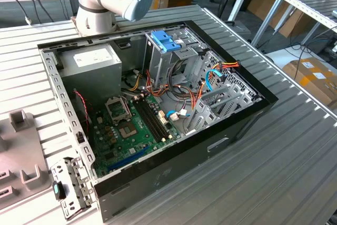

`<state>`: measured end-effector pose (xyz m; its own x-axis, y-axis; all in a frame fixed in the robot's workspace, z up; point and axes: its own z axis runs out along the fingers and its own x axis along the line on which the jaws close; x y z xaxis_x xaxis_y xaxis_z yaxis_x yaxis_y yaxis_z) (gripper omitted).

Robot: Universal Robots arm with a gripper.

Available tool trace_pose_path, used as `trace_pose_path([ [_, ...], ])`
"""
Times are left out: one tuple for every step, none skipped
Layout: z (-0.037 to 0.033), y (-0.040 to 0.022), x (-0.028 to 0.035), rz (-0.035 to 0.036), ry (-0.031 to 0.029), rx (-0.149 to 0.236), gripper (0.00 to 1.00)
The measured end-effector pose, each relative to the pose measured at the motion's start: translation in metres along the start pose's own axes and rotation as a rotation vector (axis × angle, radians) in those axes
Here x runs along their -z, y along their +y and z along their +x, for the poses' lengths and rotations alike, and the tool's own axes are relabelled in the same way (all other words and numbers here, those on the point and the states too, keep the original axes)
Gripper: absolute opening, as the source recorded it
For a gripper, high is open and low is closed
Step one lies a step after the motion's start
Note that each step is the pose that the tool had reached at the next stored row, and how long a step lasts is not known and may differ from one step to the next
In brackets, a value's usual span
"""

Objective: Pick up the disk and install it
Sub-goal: 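Pick up the disk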

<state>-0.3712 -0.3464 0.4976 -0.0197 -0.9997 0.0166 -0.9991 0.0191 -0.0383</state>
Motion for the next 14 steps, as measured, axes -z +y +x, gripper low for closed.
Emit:
trace_pose_path([
  [0.0,-0.0008,0.0,0.0,0.0,0.0,0.35],
  [0.0,-0.0015,-0.0001,0.0,0.0,0.0,0.35],
  [-0.0001,-0.0026,-0.0001,0.0,0.0,0.0,0.35],
  [-0.0001,-0.0042,-0.0002,0.0,0.0,0.0,0.35],
  [-0.0001,-0.005,-0.0002,0.0,0.0,0.0,0.35],
  [-0.0001,-0.0061,-0.0002,0.0,0.0,0.0,0.35],
  [-0.0001,-0.0072,-0.0003,0.0,0.0,0.0,0.35],
  [-0.0002,-0.0084,-0.0003,-0.0001,0.0001,0.0,0.35],
  [-0.0002,-0.0097,-0.0004,0.0001,0.0,0.0,0.35],
  [-0.0002,-0.0111,-0.0005,0.0001,0.0,0.0,0.35],
  [-0.0003,-0.013,-0.0005,-0.0001,0.0,0.0,0.35],
  [-0.0003,-0.0146,-0.0005,0.0,0.0,0.0,0.35],
  [-0.0003,-0.0163,-0.0006,0.0,0.0,0.0,0.35],
  [-0.0004,-0.0185,-0.0007,0.0,0.0,0.0,0.35],
])
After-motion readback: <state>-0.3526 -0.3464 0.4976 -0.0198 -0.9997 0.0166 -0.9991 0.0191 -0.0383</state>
